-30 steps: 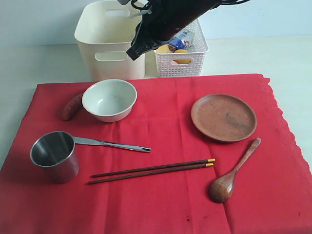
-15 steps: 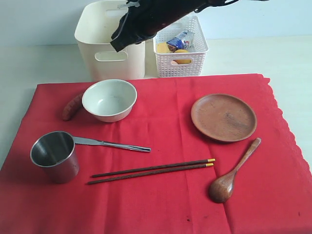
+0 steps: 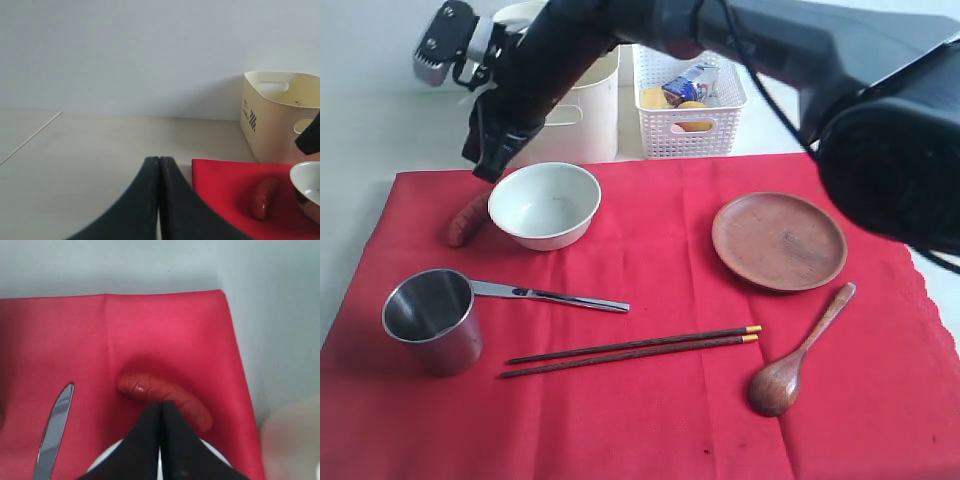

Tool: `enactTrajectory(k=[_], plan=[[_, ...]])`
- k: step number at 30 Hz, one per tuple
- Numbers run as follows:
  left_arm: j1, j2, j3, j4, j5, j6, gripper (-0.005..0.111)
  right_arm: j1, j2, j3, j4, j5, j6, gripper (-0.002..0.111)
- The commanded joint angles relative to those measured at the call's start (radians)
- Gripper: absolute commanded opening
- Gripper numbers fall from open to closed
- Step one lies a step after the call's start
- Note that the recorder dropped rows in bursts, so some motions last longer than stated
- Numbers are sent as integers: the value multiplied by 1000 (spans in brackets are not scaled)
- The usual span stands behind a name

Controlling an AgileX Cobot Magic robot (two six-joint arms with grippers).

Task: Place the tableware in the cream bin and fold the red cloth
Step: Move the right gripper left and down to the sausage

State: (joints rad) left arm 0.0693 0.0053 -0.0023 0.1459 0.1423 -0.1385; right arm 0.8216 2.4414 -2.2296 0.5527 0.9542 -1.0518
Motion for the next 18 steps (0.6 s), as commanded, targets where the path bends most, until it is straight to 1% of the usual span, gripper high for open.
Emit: enactTrajectory(k=[1,5,11,15,18], plan=[[1,-5,2,6,-2,4,0,49,62,-102,-134,50,6,0],[1,-5,2,6,-2,4,0,74,99,-140,-213,21,4,0],[1,-5,2,6,-2,4,0,74,110,-140,-215,-32,8,0],[1,-5,2,6,-2,4,0,74,110,-140,-210,-102,78,0],[1,-5,2,6,-2,4,0,74,110,-140,-210,-115,121,0]])
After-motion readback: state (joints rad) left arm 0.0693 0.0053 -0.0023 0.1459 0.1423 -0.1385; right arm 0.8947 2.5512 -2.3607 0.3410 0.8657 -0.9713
